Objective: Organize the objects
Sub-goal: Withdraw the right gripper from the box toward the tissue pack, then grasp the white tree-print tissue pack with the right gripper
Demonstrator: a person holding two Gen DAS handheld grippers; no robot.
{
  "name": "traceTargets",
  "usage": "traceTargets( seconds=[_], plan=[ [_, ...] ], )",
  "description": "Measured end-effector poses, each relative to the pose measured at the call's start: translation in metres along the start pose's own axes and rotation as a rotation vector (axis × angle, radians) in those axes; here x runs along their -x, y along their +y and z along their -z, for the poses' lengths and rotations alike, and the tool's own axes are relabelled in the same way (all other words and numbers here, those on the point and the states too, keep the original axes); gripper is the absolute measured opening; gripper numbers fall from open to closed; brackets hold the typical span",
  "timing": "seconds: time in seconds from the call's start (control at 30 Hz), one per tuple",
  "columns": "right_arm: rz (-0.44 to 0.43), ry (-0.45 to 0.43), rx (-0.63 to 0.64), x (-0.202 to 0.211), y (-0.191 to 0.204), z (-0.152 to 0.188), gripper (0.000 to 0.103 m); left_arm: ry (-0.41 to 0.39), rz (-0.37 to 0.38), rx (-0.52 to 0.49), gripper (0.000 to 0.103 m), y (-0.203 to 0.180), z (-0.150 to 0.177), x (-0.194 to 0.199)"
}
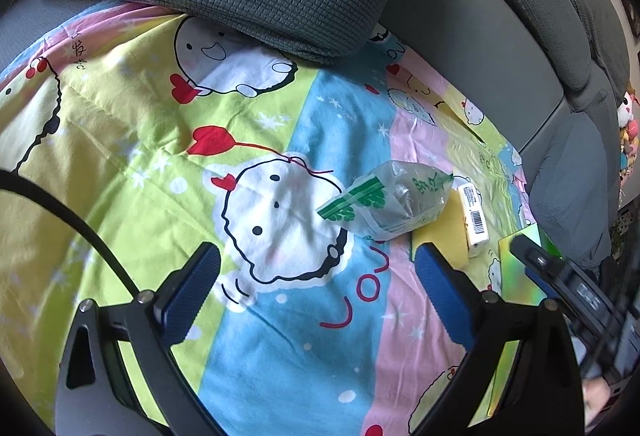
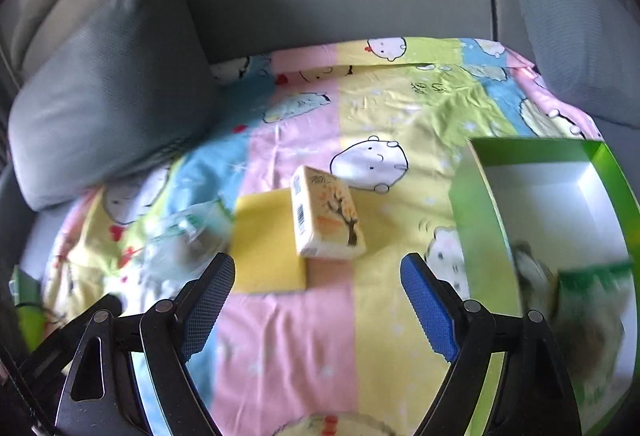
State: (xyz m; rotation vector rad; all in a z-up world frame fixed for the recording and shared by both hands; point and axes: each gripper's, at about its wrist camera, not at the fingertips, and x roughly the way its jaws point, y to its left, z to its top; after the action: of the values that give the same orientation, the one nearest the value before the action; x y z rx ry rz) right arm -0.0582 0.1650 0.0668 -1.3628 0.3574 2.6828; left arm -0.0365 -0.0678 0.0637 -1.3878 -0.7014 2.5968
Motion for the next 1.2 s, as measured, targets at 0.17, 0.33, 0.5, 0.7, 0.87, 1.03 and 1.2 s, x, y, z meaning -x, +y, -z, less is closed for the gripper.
traceTargets(
  seconds=[0.17,0.33,0.5,0.7,0.87,1.03,1.2],
  plan=[
    [0.065,0.031,-0.024,-0.045,-0.013,-0.019,0.086,0.008,0.019,0.020,0.097,0.003,-0.002,-0.001],
    [0.045,0.063,-0.039,-0.072,-0.024,-0.026,0.082,0.015,0.024,0.028,0.097,0.002,-0.003,-0.003],
    [0.011,0.094,-0.028,-0.088,-0.020,-0.025,0.066,0.023,0.024,0.023,0.097,0.000,-0.002,-0.005],
    [-0.022,0.096,-0.046,-0.092,-0.022,-0.023,0.054,0.024,0.019,0.015,0.097,-0.003,-0.001,-0.005],
    [-0.026,0.086,-0.071,-0.088,-0.026,-0.020,0.050,0.028,0.020,0.028,0.097,0.000,-0.001,-0.005],
    [-0.054,0.083,-0.094,-0.073,-0.028,-0.016,0.049,0.024,0.037,0.052,0.097,0.005,-0.002,-0.002],
    [-0.066,0.016,-0.080,-0.030,-0.021,-0.010,0.049,0.029,0.045,0.067,0.097,0.008,-0.003,-0.001]
  ],
)
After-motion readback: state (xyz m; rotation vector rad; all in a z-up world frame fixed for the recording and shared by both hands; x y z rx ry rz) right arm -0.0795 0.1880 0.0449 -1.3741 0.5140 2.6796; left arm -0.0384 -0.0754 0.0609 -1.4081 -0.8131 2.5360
